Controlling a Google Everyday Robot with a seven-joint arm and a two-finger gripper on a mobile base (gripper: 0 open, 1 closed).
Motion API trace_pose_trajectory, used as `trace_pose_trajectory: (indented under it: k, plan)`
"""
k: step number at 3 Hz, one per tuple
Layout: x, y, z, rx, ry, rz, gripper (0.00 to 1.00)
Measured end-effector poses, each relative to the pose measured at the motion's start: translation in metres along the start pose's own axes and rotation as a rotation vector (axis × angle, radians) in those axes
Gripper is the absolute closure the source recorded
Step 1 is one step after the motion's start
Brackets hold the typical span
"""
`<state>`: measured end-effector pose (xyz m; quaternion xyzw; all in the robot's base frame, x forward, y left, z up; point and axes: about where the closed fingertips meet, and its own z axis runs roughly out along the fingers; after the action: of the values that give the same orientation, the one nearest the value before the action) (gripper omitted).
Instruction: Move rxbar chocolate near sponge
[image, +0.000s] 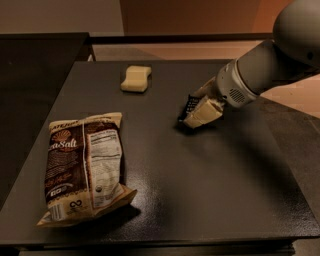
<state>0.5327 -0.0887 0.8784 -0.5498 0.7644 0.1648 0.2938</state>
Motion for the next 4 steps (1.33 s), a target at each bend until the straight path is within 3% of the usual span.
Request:
trace_pose_trajectory:
  k: [2,4]
  plan:
    - [-0.055,-0.047,0.042,0.044,-0.016,0.037,1.00]
    - [-0.071,-0.071,0.069,0.060,0.013,0.062,1.00]
